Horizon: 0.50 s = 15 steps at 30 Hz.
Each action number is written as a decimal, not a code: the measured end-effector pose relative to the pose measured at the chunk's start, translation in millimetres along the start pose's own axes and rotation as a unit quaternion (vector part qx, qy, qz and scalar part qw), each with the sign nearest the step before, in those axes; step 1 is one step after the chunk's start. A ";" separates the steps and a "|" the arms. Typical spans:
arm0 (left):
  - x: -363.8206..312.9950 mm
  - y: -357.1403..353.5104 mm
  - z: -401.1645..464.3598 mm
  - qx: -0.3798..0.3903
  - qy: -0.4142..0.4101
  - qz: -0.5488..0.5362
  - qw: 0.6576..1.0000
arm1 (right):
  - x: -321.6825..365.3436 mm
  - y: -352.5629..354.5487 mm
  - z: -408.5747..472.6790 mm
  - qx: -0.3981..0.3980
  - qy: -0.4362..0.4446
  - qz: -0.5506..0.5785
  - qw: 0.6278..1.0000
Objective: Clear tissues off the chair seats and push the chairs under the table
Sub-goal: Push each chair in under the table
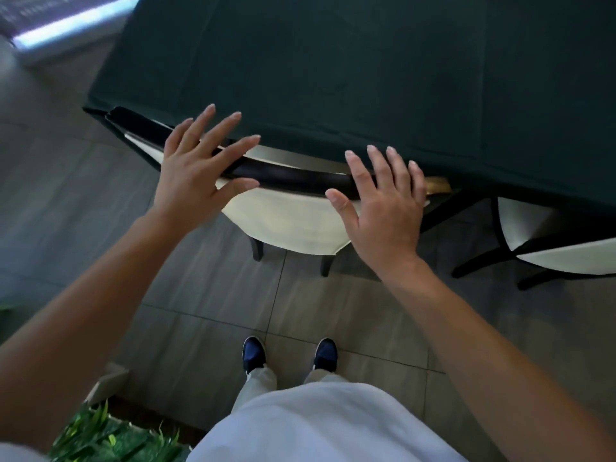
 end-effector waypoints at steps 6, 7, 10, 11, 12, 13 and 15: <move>-21.4 -11.6 12.7 0.009 0.026 0.001 1.000 | -36.4 -6.7 9.4 -0.021 0.021 0.005 1.000; -25.8 -13.4 14.2 0.013 0.027 0.002 1.000 | -41.6 -7.0 10.2 -0.020 0.019 0.007 1.000; -27.6 -14.5 14.8 0.024 0.031 0.006 0.999 | -43.2 -8.2 9.6 -0.028 0.018 0.009 0.999; -26.7 -14.2 14.8 0.024 0.031 0.007 0.999 | -42.3 -8.4 9.1 -0.038 0.018 0.006 0.999; -25.5 -13.6 14.4 0.021 0.028 0.009 0.999 | -41.4 -8.3 8.4 -0.046 0.019 0.004 0.999; -24.8 -13.1 14.3 0.019 0.022 0.014 0.999 | -41.2 -7.6 8.3 -0.051 0.021 0.004 0.998; -23.2 -14.4 20.5 0.031 0.011 0.017 0.999 | -40.5 -7.4 11.9 -0.051 0.020 0.003 0.998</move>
Point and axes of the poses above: each hand's wrist, its own z-axis towards the middle knuckle, its own y-axis out of the back of the hand, x = y × z, the point moved 6 cm from there along z, towards the middle knuckle, and after that the axes turned 13 degrees about y, right-handed, at the moved point
